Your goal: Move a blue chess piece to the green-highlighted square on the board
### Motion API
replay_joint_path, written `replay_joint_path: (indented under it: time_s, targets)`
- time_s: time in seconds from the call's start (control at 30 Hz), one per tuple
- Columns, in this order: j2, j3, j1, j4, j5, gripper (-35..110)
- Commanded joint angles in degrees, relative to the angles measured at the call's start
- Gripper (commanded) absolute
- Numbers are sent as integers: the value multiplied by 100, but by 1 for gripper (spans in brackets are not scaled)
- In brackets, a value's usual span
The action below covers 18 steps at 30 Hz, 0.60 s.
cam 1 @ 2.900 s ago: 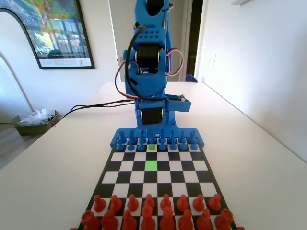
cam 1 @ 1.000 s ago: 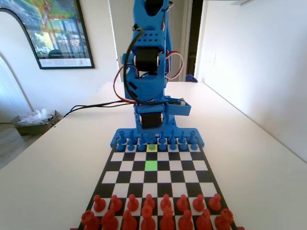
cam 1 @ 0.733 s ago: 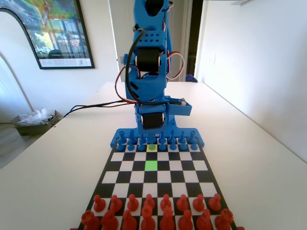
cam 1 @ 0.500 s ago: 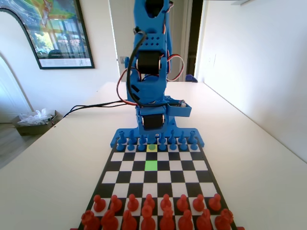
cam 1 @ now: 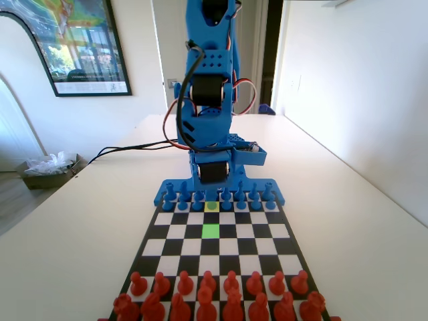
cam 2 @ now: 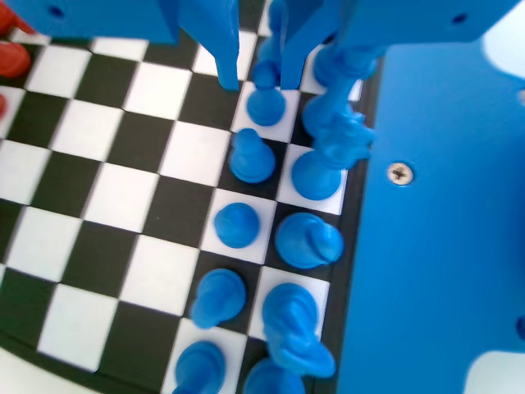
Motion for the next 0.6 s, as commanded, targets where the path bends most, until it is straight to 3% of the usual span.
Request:
replay_joint_path:
  time_s: [0.0, 0.57]
  targets:
    - [53, 70, 70, -35, -88, 9]
    - [9, 185, 18, -229, -149, 4]
